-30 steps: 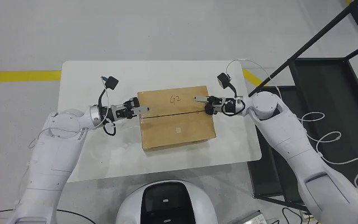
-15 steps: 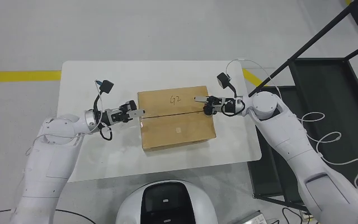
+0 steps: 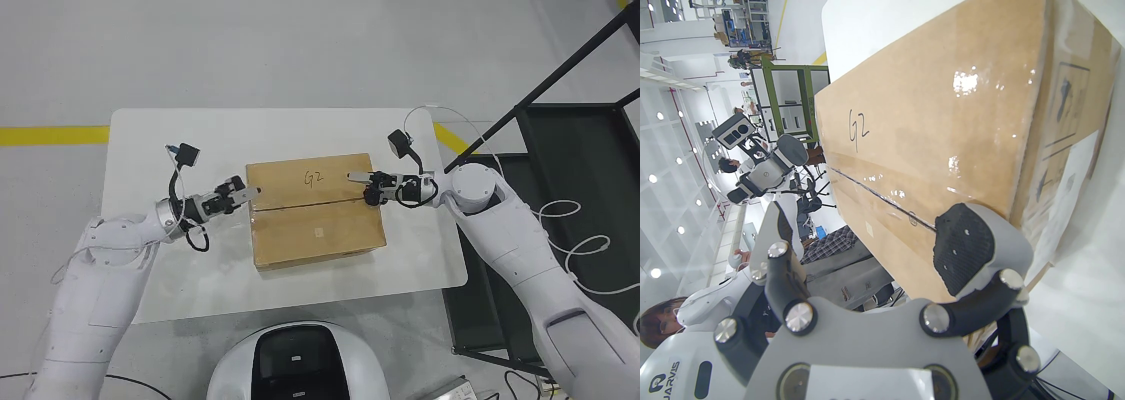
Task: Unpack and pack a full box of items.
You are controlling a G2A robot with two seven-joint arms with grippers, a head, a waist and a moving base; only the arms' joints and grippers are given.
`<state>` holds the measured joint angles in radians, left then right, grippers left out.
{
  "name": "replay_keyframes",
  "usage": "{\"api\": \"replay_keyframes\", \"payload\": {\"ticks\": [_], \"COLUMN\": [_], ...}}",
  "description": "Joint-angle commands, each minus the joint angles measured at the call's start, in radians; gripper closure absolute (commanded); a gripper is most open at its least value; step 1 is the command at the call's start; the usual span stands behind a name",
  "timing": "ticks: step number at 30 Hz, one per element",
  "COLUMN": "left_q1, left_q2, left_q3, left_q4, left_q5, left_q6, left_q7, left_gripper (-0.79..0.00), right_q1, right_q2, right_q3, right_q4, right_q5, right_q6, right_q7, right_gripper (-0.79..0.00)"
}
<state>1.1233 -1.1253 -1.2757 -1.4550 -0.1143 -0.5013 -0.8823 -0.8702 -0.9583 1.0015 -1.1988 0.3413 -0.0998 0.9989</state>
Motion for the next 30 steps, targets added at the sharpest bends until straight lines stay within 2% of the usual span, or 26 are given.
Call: {"api": "replay_keyframes", "payload": {"ticks": [1,8,14,30], "left_q1": [0.053,0.276,0.399,0.413], "left_q2": [0.001,0.014,0.018,0.018], "left_q3": [-0.014,-0.098,-0.161,-0.168], "left_q4": [-0.029,-0.129,-0.182,-0.191], "left_q5": [0.007,0.002,-0.056,-0.086], "left_q6": [0.001,-0.003,-0.047,-0.050], "left_q7": [0.079,0.245,0.333,0.339], "left_gripper": [-0.785,-0.785,-0.785,-0.785], "right_q1": [0.000,0.000,0.000,0.000], "right_q2": [0.000,0.000,0.000,0.000], "right_q3": [0.000,0.000,0.000,0.000], "right_q4": [0.000,0.000,0.000,0.000], "right_q5": [0.000,0.000,0.000,0.000], "right_q6": [0.000,0.000,0.000,0.000], "right_q7": [0.000,0.000,0.000,0.000], "right_gripper": [-0.785,-0.785,-0.785,-0.785]}}
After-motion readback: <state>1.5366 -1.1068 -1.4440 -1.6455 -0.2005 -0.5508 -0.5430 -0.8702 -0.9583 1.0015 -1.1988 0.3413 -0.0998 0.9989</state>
